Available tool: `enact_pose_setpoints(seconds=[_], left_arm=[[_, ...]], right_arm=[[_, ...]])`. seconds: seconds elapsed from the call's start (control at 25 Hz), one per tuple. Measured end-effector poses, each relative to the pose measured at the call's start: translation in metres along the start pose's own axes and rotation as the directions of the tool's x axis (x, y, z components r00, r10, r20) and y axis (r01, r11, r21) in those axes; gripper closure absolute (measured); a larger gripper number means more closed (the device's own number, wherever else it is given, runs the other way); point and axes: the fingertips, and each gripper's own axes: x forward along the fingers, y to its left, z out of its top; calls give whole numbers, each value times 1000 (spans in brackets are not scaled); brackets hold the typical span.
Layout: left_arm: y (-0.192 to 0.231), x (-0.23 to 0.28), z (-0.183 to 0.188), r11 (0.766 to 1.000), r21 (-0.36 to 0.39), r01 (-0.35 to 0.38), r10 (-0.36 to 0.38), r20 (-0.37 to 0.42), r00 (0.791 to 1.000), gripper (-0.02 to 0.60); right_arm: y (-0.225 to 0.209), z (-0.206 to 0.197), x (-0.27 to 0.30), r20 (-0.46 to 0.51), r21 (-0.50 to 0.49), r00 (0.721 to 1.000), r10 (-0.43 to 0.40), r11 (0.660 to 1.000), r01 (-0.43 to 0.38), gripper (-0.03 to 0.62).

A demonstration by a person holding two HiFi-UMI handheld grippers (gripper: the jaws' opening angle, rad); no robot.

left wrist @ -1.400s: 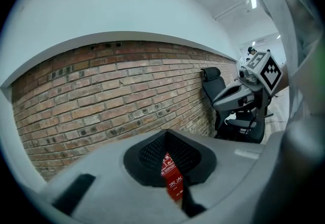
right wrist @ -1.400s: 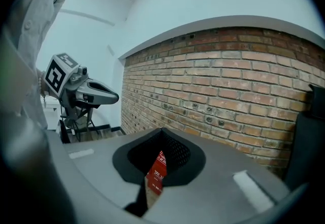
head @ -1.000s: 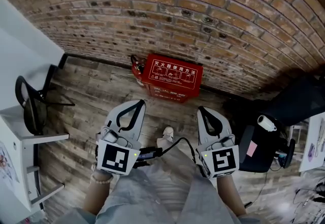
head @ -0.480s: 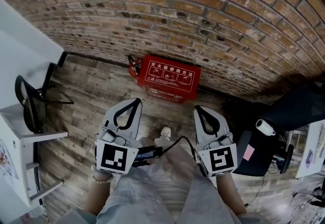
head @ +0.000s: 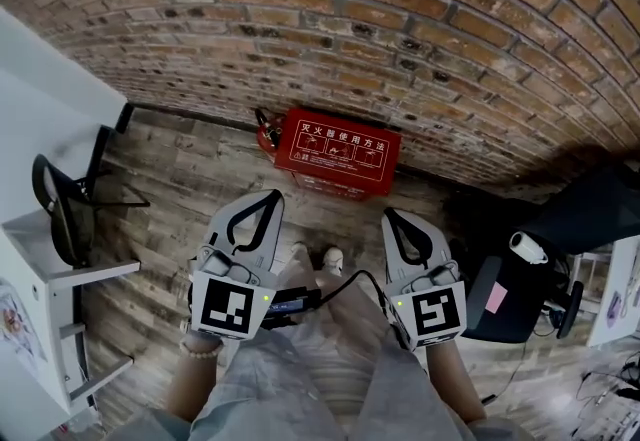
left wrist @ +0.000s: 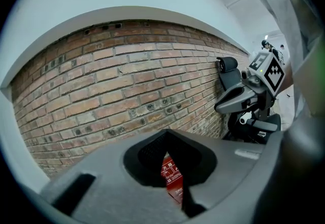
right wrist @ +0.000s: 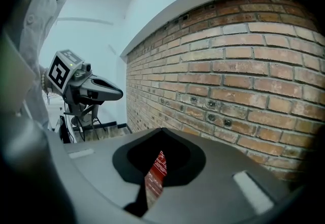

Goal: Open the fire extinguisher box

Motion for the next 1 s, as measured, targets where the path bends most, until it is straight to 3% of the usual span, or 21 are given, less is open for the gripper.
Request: enact_pose_setpoints(seconds=[0.24, 0.6, 1.0], left_arm=[[9, 17, -9, 998, 14, 53, -53, -19, 998, 583], [20, 36, -37, 996, -24, 90, -92, -67, 993, 583], [12, 54, -101, 987, -55, 150, -157, -148, 977, 583]], right_arm=[[3, -8, 15, -35, 28, 999, -5, 1000, 6, 586], [20, -25, 49, -78, 22, 996, 47, 999, -45, 586], [21, -88, 89, -164, 97, 984, 75, 993, -60, 586]])
